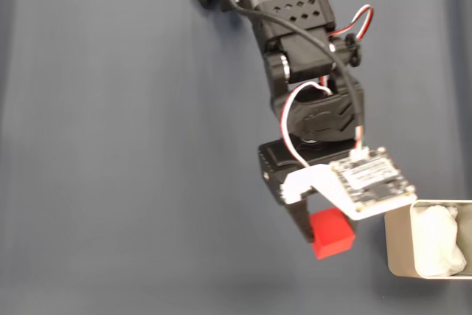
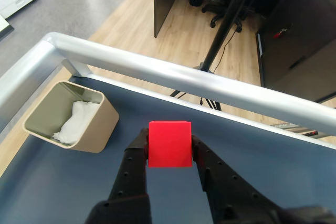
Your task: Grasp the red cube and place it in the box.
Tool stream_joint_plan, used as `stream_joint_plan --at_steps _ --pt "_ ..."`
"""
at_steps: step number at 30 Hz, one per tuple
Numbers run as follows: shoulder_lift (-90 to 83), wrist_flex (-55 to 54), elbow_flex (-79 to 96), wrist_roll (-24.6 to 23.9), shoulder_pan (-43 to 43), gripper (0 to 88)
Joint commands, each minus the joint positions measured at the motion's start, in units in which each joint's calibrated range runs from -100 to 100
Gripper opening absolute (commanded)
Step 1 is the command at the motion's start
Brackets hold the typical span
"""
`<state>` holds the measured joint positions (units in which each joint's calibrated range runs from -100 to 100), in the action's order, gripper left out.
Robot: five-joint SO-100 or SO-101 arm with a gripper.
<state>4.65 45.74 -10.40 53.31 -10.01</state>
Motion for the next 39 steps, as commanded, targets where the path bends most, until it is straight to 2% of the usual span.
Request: stream_joint_plan --at_steps 1,22,39 --pt "-3.5 -0.3 -4.3 0.5 -2.0 0.0" --pt "4.4 -4.3 -10.5 -0.2 -10.2 0.0" --pt "13.7 -5.3 -19.4 -0.8 -13.6 0.0"
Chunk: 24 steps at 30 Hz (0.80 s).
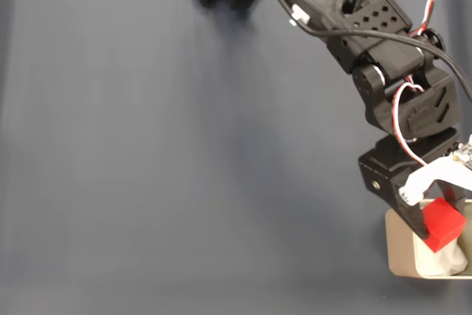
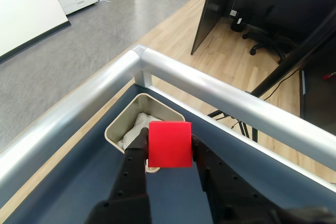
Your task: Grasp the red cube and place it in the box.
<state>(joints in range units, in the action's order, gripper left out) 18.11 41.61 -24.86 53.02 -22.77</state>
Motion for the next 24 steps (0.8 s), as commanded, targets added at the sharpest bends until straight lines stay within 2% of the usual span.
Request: stream_joint_plan --at_steps 1,24 --pt "1.0 -1.1 -5.6 -0.6 -0.9 0.0" --pt "10.5 -2.3 -14.6 -1.1 -2.9 0.0"
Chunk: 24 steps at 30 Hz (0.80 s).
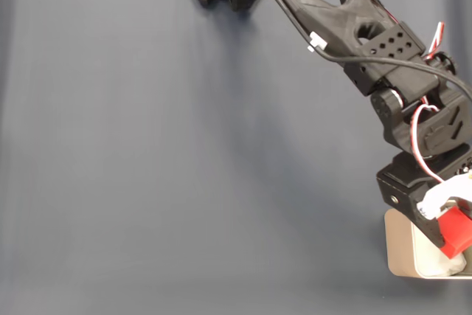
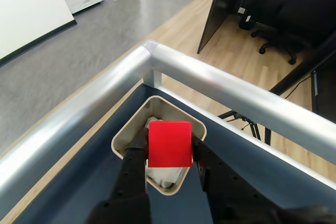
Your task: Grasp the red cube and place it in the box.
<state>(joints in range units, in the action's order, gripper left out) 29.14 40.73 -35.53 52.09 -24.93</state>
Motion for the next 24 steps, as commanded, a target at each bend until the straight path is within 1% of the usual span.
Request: stream_joint_plan --at_steps 1,24 --pt "-0.2 -1.6 -4.1 -0.1 -0.8 0.0" --pt "3.1 -3.4 -5.6 -0.1 -0.3 0.0"
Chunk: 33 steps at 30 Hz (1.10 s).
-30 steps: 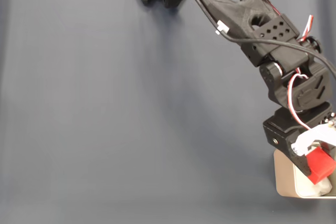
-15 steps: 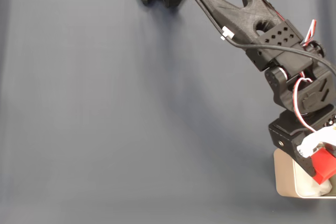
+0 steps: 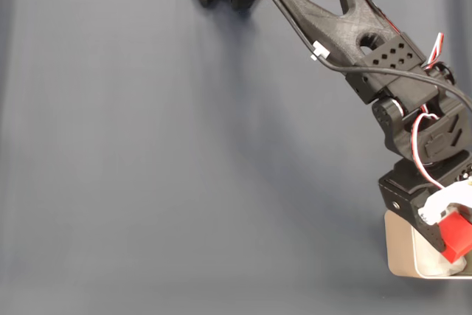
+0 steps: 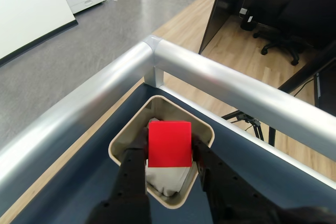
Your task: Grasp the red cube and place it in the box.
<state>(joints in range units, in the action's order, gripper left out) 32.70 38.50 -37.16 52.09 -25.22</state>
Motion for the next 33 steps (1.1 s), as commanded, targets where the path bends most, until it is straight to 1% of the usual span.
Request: stream_joint_plan --at_steps 1,27,33 --pt "-0.4 -1.3 -4.0 -0.2 0.0 0.0" --pt "0.0 -1.5 -4.0 -1.1 0.4 0.0" --pt "-0.1 -2.6 -3.8 -2.1 0.4 0.1"
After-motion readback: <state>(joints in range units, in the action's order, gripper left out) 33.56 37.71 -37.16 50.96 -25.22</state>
